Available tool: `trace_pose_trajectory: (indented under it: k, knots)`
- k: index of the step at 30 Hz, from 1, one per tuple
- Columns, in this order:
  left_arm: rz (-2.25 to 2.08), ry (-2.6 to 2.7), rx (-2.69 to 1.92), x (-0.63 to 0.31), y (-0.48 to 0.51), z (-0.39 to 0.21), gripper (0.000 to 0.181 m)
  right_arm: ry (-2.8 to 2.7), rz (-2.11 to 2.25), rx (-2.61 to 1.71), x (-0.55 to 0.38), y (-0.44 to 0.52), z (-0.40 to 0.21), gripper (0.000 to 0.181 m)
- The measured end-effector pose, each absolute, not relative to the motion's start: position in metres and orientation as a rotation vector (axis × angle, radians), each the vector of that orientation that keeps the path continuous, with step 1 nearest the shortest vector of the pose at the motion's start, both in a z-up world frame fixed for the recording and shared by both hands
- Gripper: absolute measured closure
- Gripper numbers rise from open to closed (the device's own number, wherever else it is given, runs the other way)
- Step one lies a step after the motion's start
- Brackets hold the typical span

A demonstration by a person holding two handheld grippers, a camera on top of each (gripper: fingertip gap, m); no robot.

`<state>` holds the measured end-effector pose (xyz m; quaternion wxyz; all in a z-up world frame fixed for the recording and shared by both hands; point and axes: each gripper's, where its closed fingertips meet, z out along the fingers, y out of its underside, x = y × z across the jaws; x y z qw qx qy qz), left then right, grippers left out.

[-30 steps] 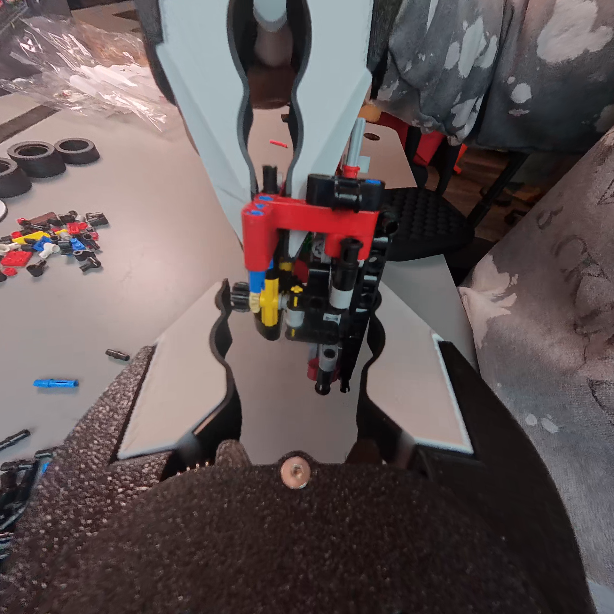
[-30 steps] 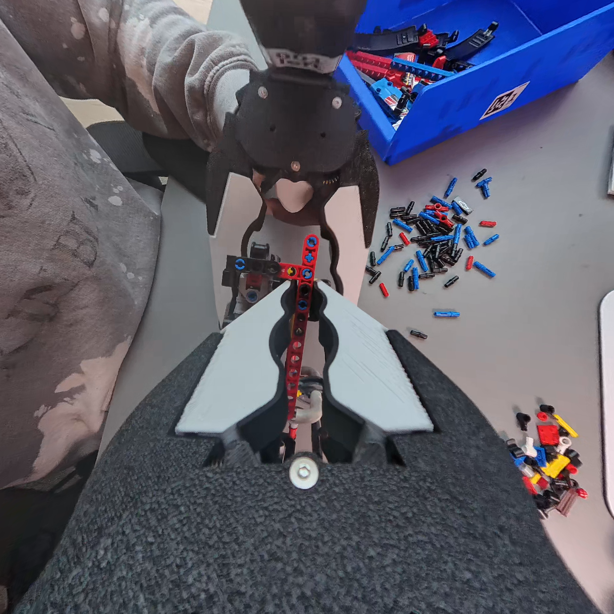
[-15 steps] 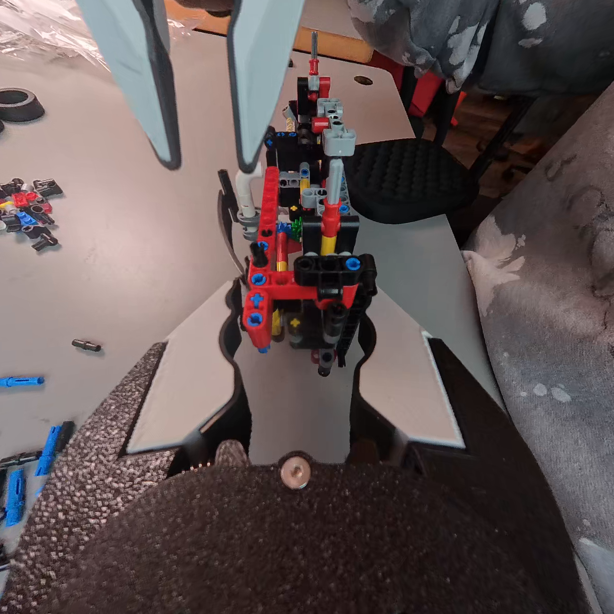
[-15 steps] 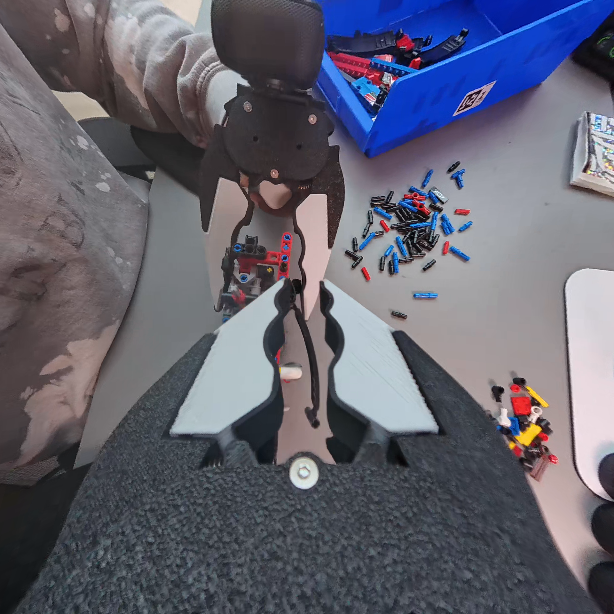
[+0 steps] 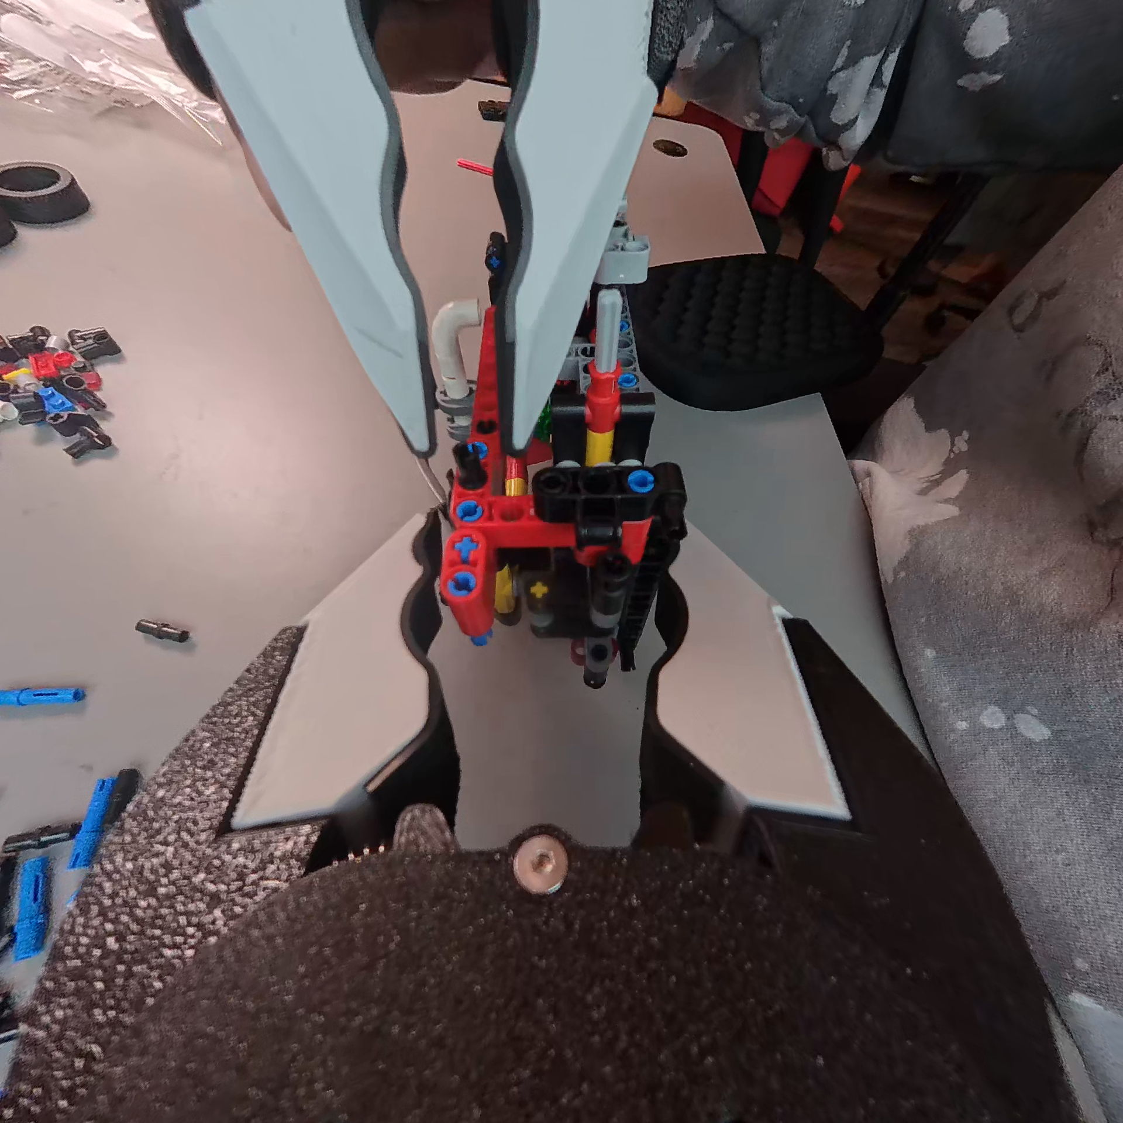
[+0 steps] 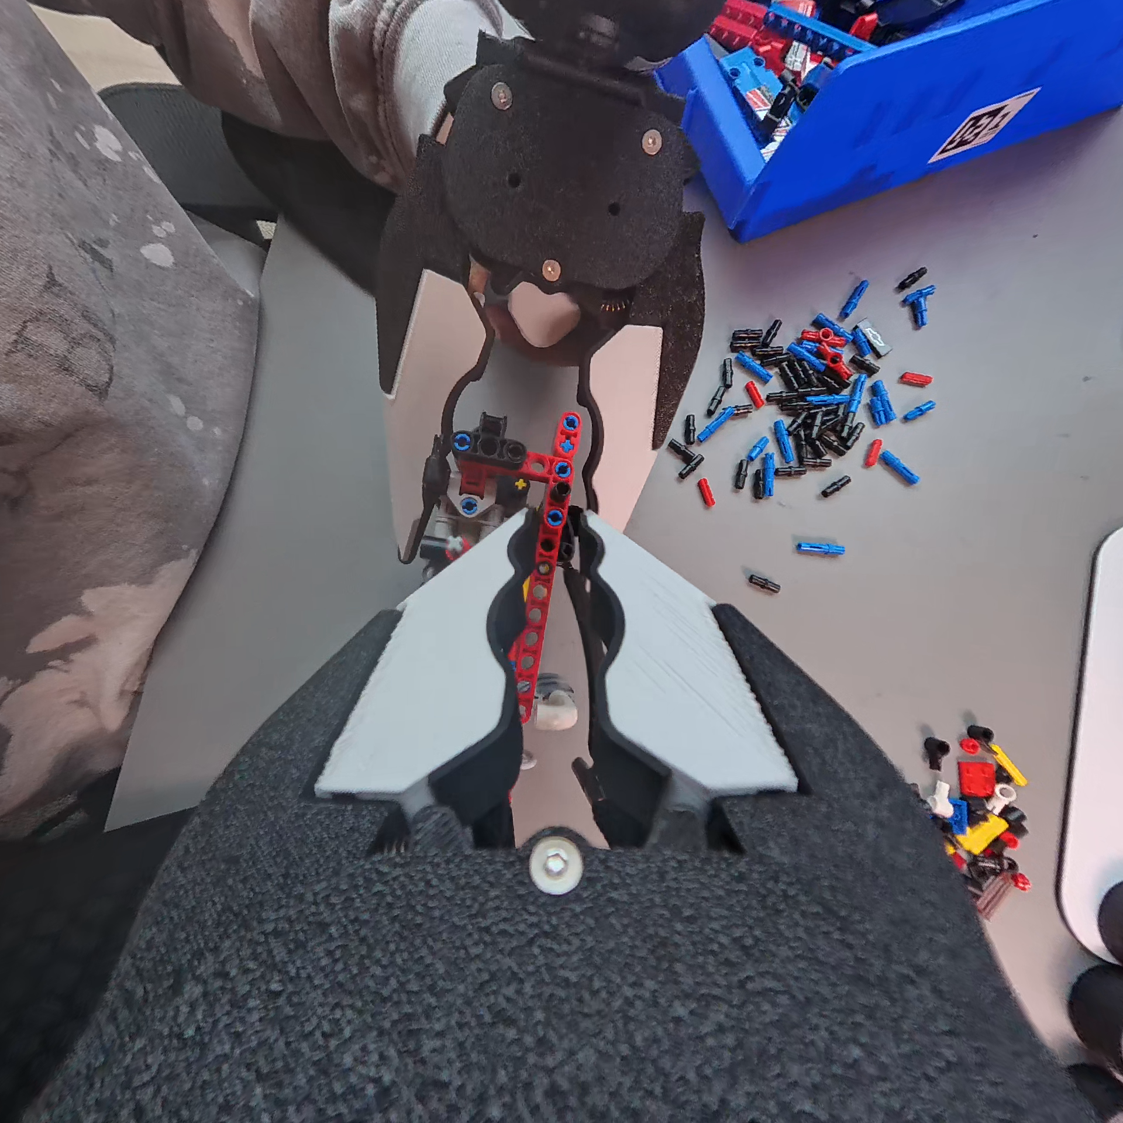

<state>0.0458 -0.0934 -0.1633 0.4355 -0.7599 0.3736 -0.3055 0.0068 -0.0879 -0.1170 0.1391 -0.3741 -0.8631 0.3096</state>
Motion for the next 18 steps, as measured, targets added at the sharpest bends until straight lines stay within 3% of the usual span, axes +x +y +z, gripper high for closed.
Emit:
trace_pose_trajectory:
  k: [18]
  knots:
    - [-0.588, 1.042, -1.788, 0.052, -0.094, -0.161, 0.112, -2.476, 0.812, -0.953, 0.028, -0.093, -0.117, 0.173]
